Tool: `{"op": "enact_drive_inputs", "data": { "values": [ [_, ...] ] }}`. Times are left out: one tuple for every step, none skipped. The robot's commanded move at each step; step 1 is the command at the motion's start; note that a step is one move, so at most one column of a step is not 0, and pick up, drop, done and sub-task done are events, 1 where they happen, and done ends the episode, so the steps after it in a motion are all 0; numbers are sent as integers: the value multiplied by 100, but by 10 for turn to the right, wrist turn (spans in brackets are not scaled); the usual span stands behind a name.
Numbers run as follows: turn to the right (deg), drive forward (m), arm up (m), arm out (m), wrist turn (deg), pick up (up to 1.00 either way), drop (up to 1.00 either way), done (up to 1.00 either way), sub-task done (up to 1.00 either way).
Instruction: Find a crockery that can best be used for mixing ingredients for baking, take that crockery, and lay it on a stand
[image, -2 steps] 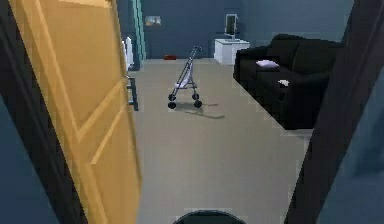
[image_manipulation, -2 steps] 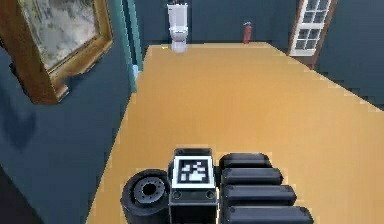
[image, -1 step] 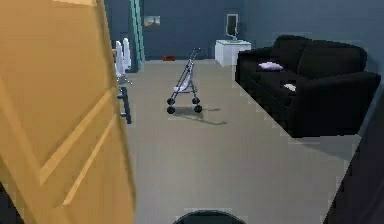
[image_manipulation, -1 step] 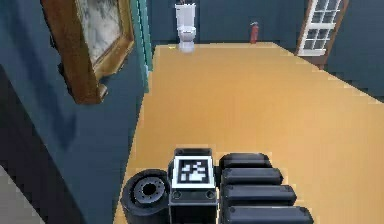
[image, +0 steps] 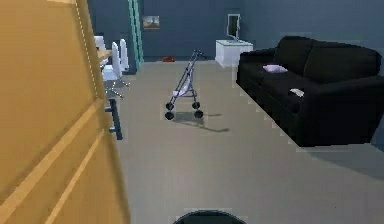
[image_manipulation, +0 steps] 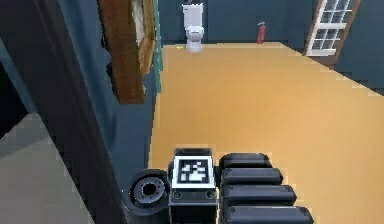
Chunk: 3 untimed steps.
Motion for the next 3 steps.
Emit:
{"op": "enact_drive_inputs", "data": {
  "values": [
    [60, 0, 0, 0, 0, 0, 0, 0, 0],
    [0, 60, 0, 0, 0, 0, 0, 0, 0],
    [60, 0, 0, 0, 0, 0, 0, 0, 0]
  ]
}}
